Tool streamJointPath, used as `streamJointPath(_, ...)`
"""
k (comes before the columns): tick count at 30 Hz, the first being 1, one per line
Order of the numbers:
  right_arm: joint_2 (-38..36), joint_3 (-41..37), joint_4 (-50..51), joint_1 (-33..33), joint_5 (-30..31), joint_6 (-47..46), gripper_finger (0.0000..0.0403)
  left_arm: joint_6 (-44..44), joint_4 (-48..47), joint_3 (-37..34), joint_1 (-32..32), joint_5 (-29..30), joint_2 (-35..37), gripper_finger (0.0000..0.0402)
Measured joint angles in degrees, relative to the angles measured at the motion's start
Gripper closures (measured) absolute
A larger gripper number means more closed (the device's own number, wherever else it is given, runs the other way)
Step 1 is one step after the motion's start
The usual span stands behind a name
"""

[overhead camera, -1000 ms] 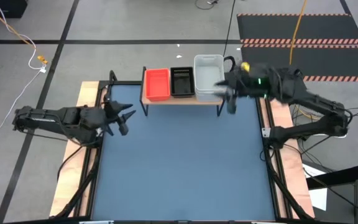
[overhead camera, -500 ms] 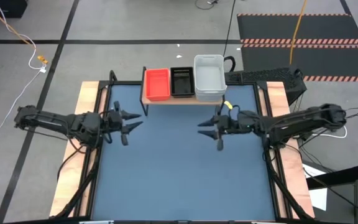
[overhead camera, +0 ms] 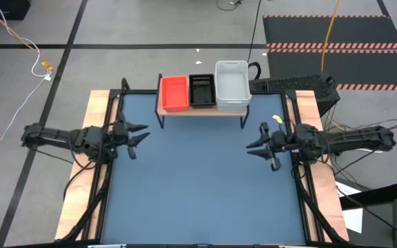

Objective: Stack baskets on shelf by color
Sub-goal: Return to Home Position

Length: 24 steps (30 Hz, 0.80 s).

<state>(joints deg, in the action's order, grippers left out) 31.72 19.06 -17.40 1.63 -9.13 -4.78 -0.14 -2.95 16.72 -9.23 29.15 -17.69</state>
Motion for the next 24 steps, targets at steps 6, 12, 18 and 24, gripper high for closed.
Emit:
streamJointPath(6,-9.9,-11.7,-4.9,0.0,-1.6,-7.0,0.0323,-0.5,-0.9,-3.3,-0.4,-3.6,7.6,0.0261)
streamJointPath(12,-17.7,-17.5,-5.4,0.0,-1.5,-5.4,0.0323,-0.4,4.0,-12.2,-1.3,-3.4,17.7,0.0261)
streamJointPath(18,-21.6,-17.9,-3.5,0.0,-2.7,-3.7,0.0323,-1.0,7.2,-16.1,-1.4,-4.0,17.0,0.0261)
streamJointPath(24,-21.9,-18.0,-3.4,0.0,-3.1,-0.1,0.0323,-2.1,6.7,-16.1,-2.2,-5.3,17.0,0.0261)
